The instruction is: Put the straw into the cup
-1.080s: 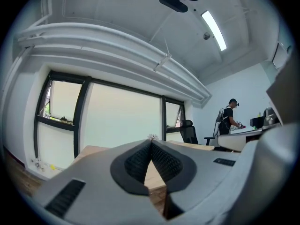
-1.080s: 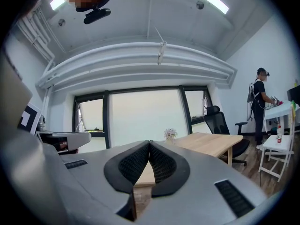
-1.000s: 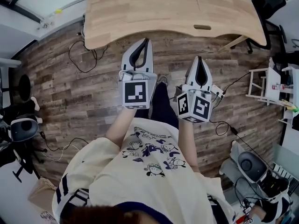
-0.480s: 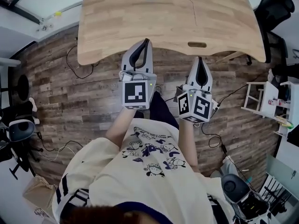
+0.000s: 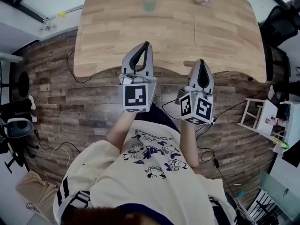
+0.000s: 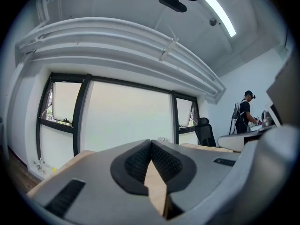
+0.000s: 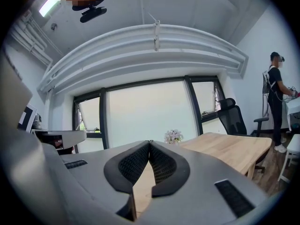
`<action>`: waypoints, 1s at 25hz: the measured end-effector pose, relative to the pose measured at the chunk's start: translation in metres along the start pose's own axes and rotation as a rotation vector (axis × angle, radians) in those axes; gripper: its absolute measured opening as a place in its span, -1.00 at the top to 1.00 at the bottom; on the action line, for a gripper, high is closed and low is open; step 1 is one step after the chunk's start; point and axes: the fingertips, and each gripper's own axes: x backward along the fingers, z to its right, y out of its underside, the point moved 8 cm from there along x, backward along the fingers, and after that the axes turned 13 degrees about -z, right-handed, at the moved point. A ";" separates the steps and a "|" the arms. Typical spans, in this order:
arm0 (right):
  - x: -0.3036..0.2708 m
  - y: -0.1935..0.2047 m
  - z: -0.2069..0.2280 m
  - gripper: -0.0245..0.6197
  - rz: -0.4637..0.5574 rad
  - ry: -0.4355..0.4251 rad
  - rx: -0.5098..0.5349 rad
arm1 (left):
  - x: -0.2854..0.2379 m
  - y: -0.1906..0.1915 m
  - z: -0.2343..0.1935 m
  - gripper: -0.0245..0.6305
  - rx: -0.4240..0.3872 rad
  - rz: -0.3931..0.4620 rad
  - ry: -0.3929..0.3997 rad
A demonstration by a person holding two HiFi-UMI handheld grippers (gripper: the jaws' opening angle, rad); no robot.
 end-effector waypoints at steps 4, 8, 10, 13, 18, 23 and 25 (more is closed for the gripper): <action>-0.016 -0.004 0.010 0.93 -0.004 -0.022 0.009 | -0.016 -0.001 0.004 0.83 0.009 -0.007 -0.019; -0.024 -0.004 0.017 0.93 -0.016 -0.031 0.000 | -0.024 -0.003 0.009 0.83 0.011 -0.013 -0.029; -0.028 -0.003 0.020 0.93 -0.024 -0.036 -0.003 | -0.027 -0.003 0.009 0.83 0.011 -0.018 -0.035; -0.037 -0.003 0.022 0.93 -0.035 -0.041 -0.008 | -0.034 -0.003 0.009 0.83 0.011 -0.027 -0.041; -0.055 -0.005 0.024 0.93 -0.039 -0.038 -0.006 | -0.052 -0.001 0.004 0.83 0.016 -0.038 -0.039; -0.079 -0.011 0.029 0.93 -0.043 -0.023 -0.010 | -0.077 -0.006 -0.001 0.83 0.017 -0.036 -0.029; -0.090 -0.015 0.030 0.93 -0.041 -0.018 -0.010 | -0.090 -0.010 -0.005 0.83 0.014 -0.036 -0.024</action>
